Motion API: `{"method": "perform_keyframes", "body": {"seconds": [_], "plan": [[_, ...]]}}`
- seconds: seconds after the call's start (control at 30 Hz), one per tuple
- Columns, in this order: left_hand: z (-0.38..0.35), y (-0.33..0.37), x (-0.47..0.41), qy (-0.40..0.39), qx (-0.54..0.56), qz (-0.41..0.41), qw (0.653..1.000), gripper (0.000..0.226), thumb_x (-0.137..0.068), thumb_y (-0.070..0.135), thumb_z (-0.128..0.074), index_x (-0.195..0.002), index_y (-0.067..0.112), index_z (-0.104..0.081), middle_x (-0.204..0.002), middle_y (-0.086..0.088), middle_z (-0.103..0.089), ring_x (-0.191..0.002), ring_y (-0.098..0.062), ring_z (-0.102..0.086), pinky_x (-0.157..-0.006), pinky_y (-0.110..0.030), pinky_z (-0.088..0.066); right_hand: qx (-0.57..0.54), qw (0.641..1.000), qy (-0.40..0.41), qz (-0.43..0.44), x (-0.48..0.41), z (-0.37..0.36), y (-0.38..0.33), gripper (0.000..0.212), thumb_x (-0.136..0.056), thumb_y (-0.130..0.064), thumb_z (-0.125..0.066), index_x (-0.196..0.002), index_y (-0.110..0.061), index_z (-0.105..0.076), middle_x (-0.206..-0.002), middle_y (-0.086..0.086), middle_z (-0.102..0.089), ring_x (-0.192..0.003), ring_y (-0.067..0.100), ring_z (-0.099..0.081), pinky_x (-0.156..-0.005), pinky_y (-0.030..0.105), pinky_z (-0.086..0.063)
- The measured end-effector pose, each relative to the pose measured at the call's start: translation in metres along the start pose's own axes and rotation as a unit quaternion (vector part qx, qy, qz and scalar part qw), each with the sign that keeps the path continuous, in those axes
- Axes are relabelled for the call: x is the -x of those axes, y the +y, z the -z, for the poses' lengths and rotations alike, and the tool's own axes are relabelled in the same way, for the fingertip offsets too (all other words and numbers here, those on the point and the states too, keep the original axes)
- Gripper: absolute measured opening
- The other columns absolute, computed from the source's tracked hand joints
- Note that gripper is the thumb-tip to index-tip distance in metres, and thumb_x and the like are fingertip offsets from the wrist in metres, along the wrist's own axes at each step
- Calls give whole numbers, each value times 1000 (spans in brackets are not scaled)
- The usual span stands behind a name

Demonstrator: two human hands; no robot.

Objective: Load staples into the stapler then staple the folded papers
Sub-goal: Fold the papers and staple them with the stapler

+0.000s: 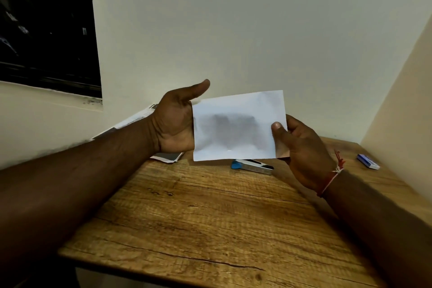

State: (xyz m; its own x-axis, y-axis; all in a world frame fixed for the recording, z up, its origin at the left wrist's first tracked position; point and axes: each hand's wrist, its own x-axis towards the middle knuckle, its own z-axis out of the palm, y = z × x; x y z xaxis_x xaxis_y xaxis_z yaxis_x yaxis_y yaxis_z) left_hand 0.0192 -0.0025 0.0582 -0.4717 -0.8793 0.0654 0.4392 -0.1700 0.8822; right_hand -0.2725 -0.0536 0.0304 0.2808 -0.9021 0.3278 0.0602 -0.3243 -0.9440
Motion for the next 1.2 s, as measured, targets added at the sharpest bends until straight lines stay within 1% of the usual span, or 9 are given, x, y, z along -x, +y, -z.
{"method": "perform_keyframes", "body": {"seconds": [0.13, 0.27, 0.47, 0.63, 0.73, 0.83, 0.93, 1.03, 1.2], "plan": [[2, -3, -6, 34, -14, 3, 999, 69, -101, 60, -57, -144, 10, -76, -133, -11, -79, -119, -29, -78, -106, -40, -64, -31, 997, 72, -9, -5, 6, 2, 30, -115, -34, -53, -132, -24, -76, -130, 2, -81, -123, 33, -77, -97, 51, -66], [5, -4, -6, 39, -11, -3, 999, 74, -100, 61, -58, -149, 8, -72, -135, -12, -79, -120, -30, -78, -107, -41, -64, -32, 991, 121, 39, -7, 13, -1, 26, -113, -33, -60, -127, -21, -79, -125, 4, -82, -104, 25, -77, -80, 40, -64], [6, -3, -6, 37, -7, -27, 999, 85, -101, 71, -51, -153, 7, -69, -146, -15, -74, -128, -37, -73, -114, -49, -58, -23, 987, 130, 91, -6, 16, -5, 67, -82, -69, -70, -113, -11, -83, -119, 9, -84, -116, 25, -79, -98, 42, -61], [13, -1, -7, 15, 12, -35, 999, 98, -99, 79, -51, -163, 5, -57, -163, -15, -56, -136, -39, -67, -117, -51, -56, -25, 995, 11, 95, -8, 20, -1, 71, -81, -60, -89, -108, 5, -77, -108, 33, -71, -107, 42, -68, -97, 47, -52], [12, 1, -6, 14, 2, -37, 999, 98, -99, 76, -52, -163, 2, -56, -164, -19, -57, -145, -42, -64, -121, -52, -53, -28, 998, 5, 59, -6, 13, 0, 46, -86, -42, -84, -115, -6, -82, -125, 21, -81, -121, 42, -75, -108, 50, -56], [6, -2, -10, 37, -22, -93, 995, 70, -103, 52, -65, -149, -1, -69, -153, -24, -70, -142, -39, -69, -119, -48, -56, -53, 997, 52, 25, -5, 8, -4, 22, -104, -28, -69, -117, -13, -80, -115, 7, -86, -106, 24, -82, -86, 36, -68], [6, -9, -19, 150, -186, -187, 953, 15, -107, 15, -71, -108, 13, -87, -105, -6, -87, -96, -17, -85, -88, -31, -68, -54, 993, 109, 6, -6, 12, -7, 18, -111, -26, -63, -117, -18, -79, -107, -2, -87, -96, 14, -83, -75, 33, -69], [11, -18, -23, 186, -313, -213, 907, 33, -100, 5, -80, -133, 4, -78, -120, -10, -87, -113, -25, -84, -100, -36, -67, -63, 990, 127, -16, -5, 12, -8, 21, -111, -30, -65, -122, -19, -79, -114, 0, -86, -105, 21, -81, -73, 38, -67], [15, -19, -25, 179, -366, -205, 890, 30, -107, 14, -74, -136, 7, -78, -128, -10, -85, -121, -28, -82, -106, -41, -65, -151, 982, 97, -66, -4, 15, -13, 48, -106, -50, -65, -133, -11, -74, -128, 12, -81, -119, 32, -76, -85, 45, -68]]}}
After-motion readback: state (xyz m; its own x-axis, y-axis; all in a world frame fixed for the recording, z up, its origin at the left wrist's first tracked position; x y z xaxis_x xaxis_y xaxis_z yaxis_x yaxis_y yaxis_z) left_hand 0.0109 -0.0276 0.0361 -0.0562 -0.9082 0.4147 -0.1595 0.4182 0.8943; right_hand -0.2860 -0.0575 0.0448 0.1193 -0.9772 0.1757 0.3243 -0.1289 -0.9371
